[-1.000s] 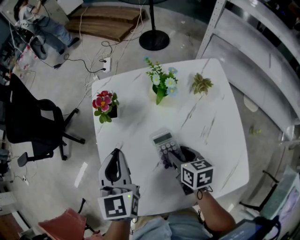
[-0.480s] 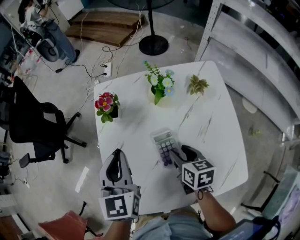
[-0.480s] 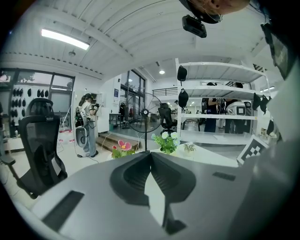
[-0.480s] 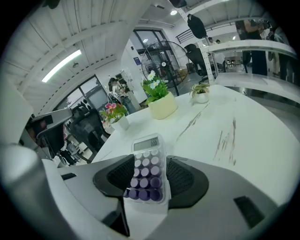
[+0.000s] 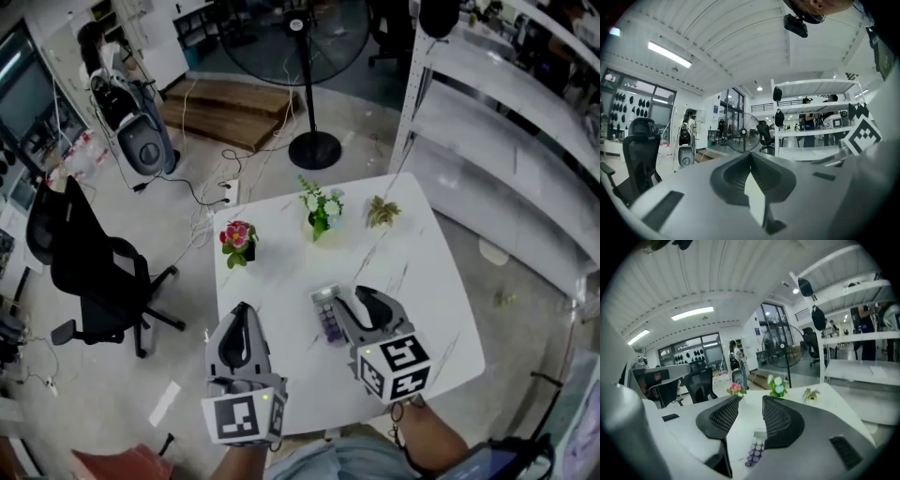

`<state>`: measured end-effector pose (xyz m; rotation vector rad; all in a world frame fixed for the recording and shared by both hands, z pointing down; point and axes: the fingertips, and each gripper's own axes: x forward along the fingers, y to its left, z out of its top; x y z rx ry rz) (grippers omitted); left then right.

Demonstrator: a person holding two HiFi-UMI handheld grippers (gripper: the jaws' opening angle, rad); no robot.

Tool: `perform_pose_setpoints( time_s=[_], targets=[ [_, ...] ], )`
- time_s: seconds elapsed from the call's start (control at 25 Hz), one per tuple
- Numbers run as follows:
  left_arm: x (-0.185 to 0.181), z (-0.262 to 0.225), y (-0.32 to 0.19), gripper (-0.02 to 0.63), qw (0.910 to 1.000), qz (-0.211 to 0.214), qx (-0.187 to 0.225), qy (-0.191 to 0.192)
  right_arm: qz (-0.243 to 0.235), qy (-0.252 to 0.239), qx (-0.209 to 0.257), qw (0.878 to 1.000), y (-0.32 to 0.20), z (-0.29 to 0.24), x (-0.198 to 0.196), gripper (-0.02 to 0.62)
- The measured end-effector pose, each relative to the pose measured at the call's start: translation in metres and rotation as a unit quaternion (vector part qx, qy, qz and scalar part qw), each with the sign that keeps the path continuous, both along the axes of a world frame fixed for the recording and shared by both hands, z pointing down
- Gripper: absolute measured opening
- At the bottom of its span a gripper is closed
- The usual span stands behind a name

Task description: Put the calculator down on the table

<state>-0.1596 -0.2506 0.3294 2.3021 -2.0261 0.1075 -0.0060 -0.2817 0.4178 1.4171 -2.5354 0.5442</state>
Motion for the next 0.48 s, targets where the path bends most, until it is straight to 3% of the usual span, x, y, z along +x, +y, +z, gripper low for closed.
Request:
perform_pose_setpoints(
  time_s=[0.24, 0.48],
  targets=[
    [0.003, -0.057, 0.019, 0.008, 0.9982, 0.006, 0.059, -0.001, -0.005, 0.009, 0.121, 0.993, 0.019, -0.097, -0.009, 0.104],
    [0.003, -0.095, 0.031, 0.008, 0.995, 0.009, 0.099, 0.007, 0.008, 0.011, 0.183, 0.983, 0.031, -0.146, -0.002, 0.015]
  ],
)
